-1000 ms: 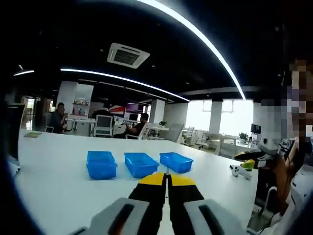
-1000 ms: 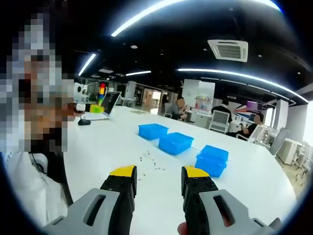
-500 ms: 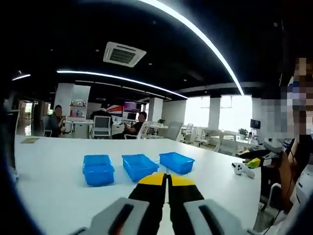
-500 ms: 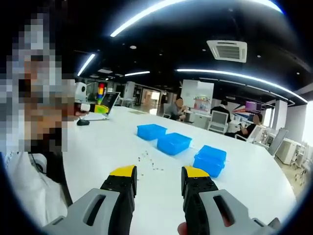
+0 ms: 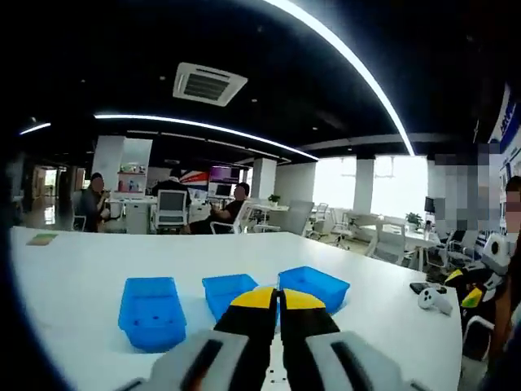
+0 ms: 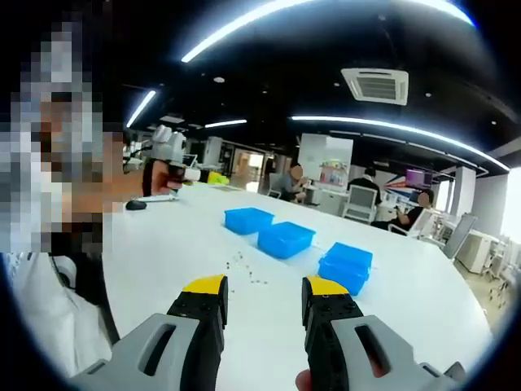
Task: Pick up the resistors one by one and place each resistor into its matching bin, sorting the parts by color and model until every resistor is separated into the correct bin for its type
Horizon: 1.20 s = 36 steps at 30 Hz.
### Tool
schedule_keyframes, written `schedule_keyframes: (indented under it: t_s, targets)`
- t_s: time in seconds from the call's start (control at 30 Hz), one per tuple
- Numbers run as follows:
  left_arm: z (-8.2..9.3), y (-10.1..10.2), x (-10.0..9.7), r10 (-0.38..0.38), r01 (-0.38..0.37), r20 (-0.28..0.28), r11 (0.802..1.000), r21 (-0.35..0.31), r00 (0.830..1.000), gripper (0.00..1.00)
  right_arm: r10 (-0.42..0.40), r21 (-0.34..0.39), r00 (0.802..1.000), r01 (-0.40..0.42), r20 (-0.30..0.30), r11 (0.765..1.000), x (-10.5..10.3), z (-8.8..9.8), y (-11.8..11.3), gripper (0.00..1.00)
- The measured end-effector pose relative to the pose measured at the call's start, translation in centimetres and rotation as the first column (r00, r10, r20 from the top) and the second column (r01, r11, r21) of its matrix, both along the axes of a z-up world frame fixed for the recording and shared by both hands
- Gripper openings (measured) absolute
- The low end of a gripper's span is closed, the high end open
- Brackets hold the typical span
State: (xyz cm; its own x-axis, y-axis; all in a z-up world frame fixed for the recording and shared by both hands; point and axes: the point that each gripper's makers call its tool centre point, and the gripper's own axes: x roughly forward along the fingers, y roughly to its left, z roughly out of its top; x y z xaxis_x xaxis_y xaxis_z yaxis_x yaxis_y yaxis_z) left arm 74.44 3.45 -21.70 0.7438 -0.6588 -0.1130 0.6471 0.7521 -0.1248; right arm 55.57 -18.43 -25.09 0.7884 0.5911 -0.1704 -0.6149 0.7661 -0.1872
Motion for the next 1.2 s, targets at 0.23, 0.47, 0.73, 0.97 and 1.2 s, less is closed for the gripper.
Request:
schedule_keyframes:
  t_s: [0.23, 0.47, 0.73, 0.97, 1.2]
  targets:
    - [-1.4, -2.4, 6.3, 0.042, -0.042, -0.002, 0.998, 0.052, 0.999, 0.05, -0.002, 0.001, 1.000, 0.002, 0.005, 1.000, -0.1, 0.2, -0.1, 0.38]
    - [-3.9, -3.9, 10.3, 0.082, -0.078, -0.025, 0.986, 0.147, 0.996, 0.05, -0.001, -0.001, 1.000, 0.001, 0.006, 1.000, 0.0, 0.2, -0.1, 0.38]
    - [-4.8, -3.2, 12.3, 0.133, -0.132, 0.007, 0.973, 0.191, 0.991, 0.36, -0.004, 0.002, 1.000, 0.004, 0.002, 1.000, 0.1, 0.3, -0.4, 0.38]
    - [-4.4, -2.3, 11.8, 0.133, -0.134, 0.018, 0.967, 0.215, 0.991, 0.52, -0.002, 0.001, 1.000, 0.002, 0.000, 1.000, 0.1, 0.3, -0.4, 0.38]
    - [-2.5, -2.0, 8.6, 0.078, -0.090, 0.063, 0.970, 0.225, 0.995, 0.49, 0.002, 0.000, 1.000, -0.002, 0.002, 1.000, 0.0, 0.4, -0.2, 0.38]
